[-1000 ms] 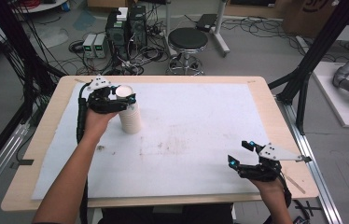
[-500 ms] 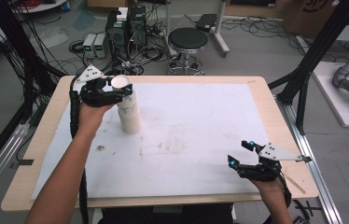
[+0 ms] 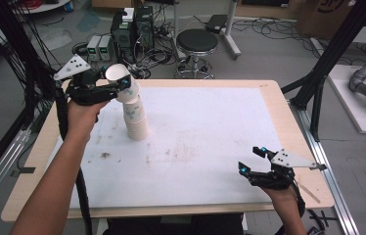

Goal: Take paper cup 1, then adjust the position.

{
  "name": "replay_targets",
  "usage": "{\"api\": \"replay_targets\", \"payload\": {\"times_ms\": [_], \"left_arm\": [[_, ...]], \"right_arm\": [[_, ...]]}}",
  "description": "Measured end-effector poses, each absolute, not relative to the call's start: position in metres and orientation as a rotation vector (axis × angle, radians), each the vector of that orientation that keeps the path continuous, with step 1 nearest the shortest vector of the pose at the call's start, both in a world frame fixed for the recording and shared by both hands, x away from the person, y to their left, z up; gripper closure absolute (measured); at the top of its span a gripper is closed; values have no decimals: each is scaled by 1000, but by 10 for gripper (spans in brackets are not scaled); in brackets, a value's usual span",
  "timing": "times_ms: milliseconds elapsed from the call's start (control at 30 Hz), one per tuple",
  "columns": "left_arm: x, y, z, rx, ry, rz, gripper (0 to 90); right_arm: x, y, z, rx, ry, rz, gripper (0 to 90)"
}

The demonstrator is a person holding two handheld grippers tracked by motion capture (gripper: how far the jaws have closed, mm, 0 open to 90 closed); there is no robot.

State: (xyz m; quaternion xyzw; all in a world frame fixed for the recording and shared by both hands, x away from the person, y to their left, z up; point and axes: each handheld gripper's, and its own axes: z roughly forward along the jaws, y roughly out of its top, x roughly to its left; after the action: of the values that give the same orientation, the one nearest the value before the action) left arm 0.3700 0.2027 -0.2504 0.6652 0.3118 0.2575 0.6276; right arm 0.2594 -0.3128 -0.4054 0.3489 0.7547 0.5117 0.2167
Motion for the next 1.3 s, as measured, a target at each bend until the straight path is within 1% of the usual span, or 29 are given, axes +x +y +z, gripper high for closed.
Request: {"api": "replay_targets", "payload": {"times_ms": [200,433,500,700,933,1300], "left_arm": [[350,201,-245,1516,640,535,358],[333,191,-268,1547,585,438,359],[331,189,-275,1557,579,420,359],[327,178,-293,1587,555,366,359],[321,163,-306,1615,519,310,357],[314,142,-330,1665,476,235,356]], "right_arm": [[261,-311,-404,961,2093,1427,205],[265,-307,-403,958,2103,1425,207],[265,-306,-404,955,2117,1426,229],[265,-301,-404,941,2147,1434,218],[266,-296,-401,912,2168,1449,213],[271,-278,-393,842,2222,1467,212]]}}
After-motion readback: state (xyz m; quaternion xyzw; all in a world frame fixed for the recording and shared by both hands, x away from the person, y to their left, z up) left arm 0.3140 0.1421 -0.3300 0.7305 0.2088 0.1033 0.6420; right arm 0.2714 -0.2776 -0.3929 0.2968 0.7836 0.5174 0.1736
